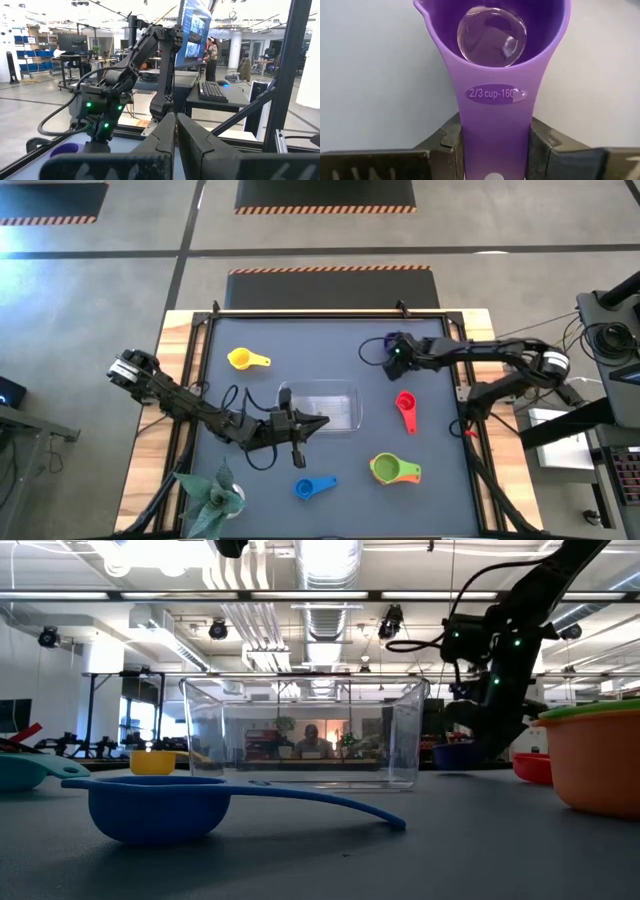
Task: Nest measuring cups in basket
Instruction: Stack the purple measuring cup on top of the green measuring cup
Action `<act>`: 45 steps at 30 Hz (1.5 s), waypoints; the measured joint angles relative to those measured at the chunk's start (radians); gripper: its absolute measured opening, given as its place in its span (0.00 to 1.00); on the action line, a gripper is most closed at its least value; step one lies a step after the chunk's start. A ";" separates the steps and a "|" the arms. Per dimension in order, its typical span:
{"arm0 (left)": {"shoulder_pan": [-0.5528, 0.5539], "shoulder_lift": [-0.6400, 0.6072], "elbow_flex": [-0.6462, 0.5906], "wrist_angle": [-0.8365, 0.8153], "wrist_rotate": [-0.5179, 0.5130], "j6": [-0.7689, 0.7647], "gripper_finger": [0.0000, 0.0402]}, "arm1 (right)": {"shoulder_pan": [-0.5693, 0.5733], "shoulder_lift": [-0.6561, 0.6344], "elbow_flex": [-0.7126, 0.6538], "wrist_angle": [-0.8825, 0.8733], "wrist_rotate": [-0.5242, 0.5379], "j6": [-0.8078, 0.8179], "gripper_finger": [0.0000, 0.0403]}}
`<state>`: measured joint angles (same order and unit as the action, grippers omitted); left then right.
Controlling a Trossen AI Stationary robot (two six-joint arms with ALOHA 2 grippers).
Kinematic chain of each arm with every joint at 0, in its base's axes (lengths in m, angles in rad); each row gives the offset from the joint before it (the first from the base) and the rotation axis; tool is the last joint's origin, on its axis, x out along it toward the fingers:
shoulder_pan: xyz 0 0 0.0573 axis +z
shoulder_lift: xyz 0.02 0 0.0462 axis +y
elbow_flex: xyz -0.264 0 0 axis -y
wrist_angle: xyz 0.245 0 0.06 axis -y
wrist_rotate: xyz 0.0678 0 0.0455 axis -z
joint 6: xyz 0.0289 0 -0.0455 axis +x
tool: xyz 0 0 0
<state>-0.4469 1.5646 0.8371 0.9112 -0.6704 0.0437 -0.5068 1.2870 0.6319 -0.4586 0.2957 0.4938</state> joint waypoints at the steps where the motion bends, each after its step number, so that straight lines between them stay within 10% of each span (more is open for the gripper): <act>1: 0.000 0.000 0.000 0.000 0.000 0.000 0.00 | 0.000 -0.011 0.000 -0.013 -0.008 -0.009 0.29; 14: 0.003 0.000 0.000 -0.010 0.000 0.000 0.00 | 0.218 -0.313 0.000 -0.224 -0.081 -0.034 0.29; 24: 0.011 0.000 0.000 -0.010 0.000 0.000 0.00 | 0.953 -0.569 0.000 -0.142 -0.013 0.304 0.29; 32: 0.012 0.000 0.000 -0.010 0.000 -0.023 0.00 | 1.502 -0.437 0.002 -0.018 0.401 0.358 0.29; 45: -0.057 -0.095 0.000 -0.204 -0.131 -0.034 0.00 | 1.569 0.007 0.233 -0.051 0.340 0.429 0.30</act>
<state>-0.5038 1.4696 0.8375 0.7070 -0.8013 0.0098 1.0626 1.2943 0.8648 -0.5100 0.6354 0.9227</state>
